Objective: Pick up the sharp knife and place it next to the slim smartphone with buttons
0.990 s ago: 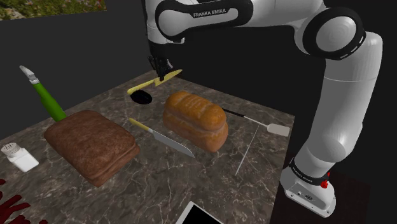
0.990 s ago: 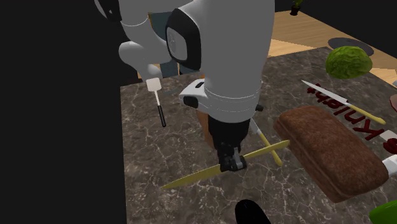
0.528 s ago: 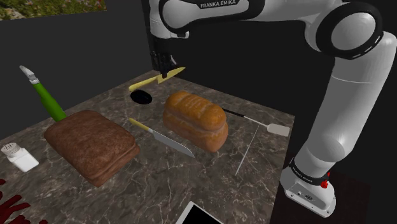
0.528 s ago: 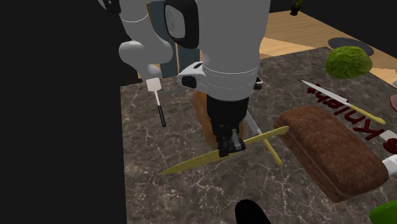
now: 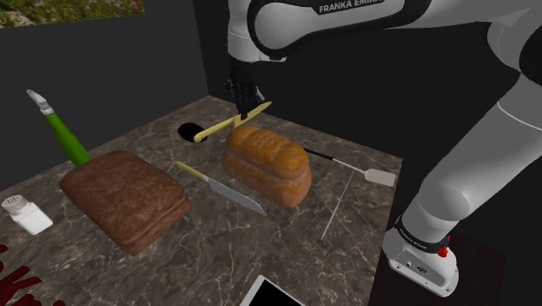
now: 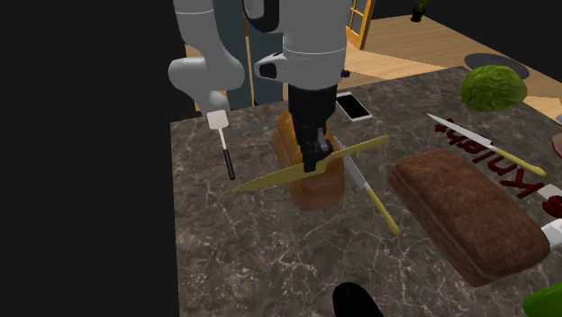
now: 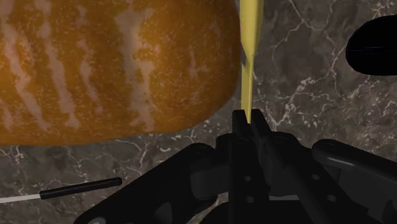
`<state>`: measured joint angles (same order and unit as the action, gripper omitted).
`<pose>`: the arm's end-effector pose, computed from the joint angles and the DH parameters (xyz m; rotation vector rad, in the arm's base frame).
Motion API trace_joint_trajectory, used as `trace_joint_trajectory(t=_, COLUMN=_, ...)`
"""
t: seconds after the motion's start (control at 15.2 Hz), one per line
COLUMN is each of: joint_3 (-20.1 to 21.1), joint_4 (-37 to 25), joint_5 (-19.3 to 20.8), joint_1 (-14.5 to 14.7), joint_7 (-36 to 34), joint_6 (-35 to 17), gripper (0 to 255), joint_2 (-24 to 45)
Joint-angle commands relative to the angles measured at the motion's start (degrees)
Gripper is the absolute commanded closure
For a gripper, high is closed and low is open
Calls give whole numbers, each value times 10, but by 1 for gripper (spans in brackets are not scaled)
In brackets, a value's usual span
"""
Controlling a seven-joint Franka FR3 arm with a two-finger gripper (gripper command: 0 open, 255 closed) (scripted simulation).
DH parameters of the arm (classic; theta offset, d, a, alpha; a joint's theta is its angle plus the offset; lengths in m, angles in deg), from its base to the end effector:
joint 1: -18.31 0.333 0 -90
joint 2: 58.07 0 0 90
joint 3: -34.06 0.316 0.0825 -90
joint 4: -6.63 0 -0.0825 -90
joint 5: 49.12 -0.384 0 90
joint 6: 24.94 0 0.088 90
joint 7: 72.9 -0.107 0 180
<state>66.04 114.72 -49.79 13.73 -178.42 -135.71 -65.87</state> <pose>0.4744 0.2634 0.5689 -2.3370 1.8996 -0.1821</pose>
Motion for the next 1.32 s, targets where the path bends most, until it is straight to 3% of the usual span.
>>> trace_joint_trajectory(t=0.0, joint_3=-4, joint_4=47, joint_5=-27, joint_1=6, joint_7=6, joint_6=-4, gripper=255, joint_2=-50)
trace_joint_trajectory(t=0.2, joint_3=-11, joint_4=104, joint_5=-62, joint_1=23, joint_7=12, joint_6=0, gripper=255, joint_2=-118)
trace_joint_trajectory(t=0.26, joint_3=-9, joint_4=80, joint_5=-49, joint_1=17, joint_7=10, joint_6=2, gripper=255, joint_2=-94)
trace_joint_trajectory(t=0.33, joint_3=-9, joint_4=80, joint_5=-49, joint_1=17, joint_7=11, joint_6=2, gripper=0, joint_2=-94)
trace_joint_trajectory(t=0.53, joint_3=-67, joint_4=93, joint_5=-112, joint_1=22, joint_7=86, joint_6=9, gripper=0, joint_2=-132)
trace_joint_trajectory(t=0.99, joint_3=-57, joint_4=134, joint_5=-112, joint_1=23, joint_7=84, joint_6=-45, gripper=0, joint_2=-118)
trace_joint_trajectory(t=1.25, joint_3=-56, joint_4=137, joint_5=-112, joint_1=23, joint_7=84, joint_6=-49, gripper=0, joint_2=-117)
